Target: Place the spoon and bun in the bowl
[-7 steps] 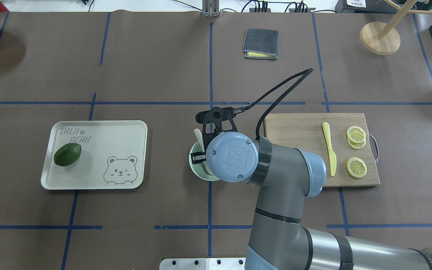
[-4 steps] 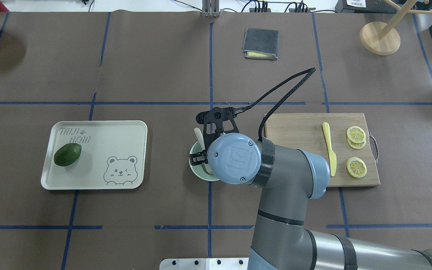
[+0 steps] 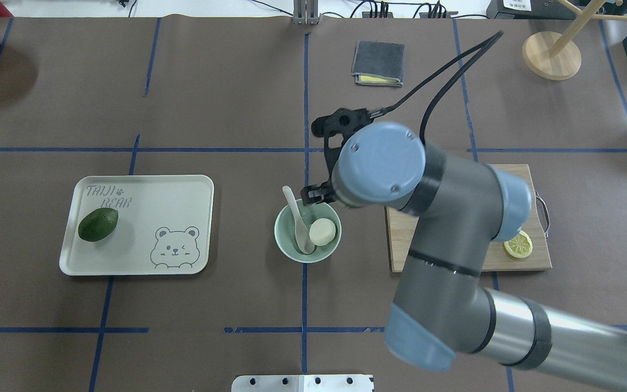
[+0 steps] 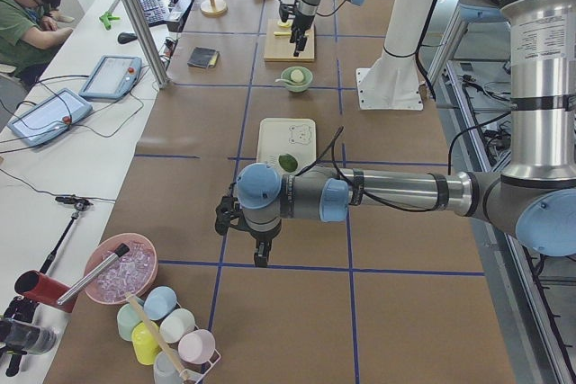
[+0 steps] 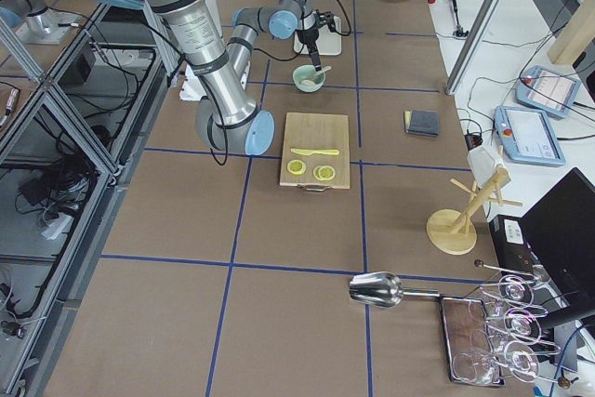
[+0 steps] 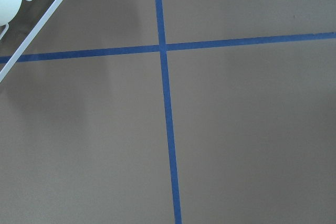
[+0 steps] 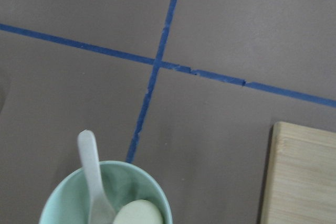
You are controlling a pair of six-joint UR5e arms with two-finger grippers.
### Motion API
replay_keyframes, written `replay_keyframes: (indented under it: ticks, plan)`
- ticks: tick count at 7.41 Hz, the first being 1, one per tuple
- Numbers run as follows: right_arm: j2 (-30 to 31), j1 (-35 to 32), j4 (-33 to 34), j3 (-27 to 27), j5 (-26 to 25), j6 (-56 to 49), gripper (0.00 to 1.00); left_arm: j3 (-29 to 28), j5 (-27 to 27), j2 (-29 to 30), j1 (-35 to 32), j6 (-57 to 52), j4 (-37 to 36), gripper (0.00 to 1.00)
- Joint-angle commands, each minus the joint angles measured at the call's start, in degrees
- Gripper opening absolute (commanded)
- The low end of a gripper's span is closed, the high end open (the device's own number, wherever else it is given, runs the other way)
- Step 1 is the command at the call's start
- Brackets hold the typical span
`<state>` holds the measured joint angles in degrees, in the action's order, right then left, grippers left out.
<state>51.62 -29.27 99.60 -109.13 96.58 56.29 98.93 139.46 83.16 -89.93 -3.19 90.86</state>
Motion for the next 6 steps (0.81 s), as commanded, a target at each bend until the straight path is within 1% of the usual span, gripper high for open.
replay_keyframes:
  ticks: [1, 2, 3, 5, 6]
  plan:
    - [4.9, -13.2, 0.4, -0.1, 11.7, -16.3, 1.00, 0.0, -0.5, -0.2, -0.1, -0.2, -0.1, 1.00]
    - [9.6, -20.7, 0.3, 0.0, 17.6, -26.6, 1.00, 0.0, -0.6, -0.2, -0.1, -0.2, -0.1, 1.00]
    - [13.2, -27.5, 0.5, 0.2, 21.8, -36.2, 1.00, 0.1, -0.9, -0.1, -0.1, -0.4, -0.1, 1.00]
    - [19.0, -39.0, 0.7, 2.2, 27.5, -54.3, 1.00, 2.6, -4.6, -0.4, -0.1, -1.3, -0.1, 1.00]
    - [22.2, -43.8, 0.7, 3.5, 28.0, -63.2, 1.00, 2.6, -4.6, -0.4, -0.1, -3.5, -0.1, 1.00]
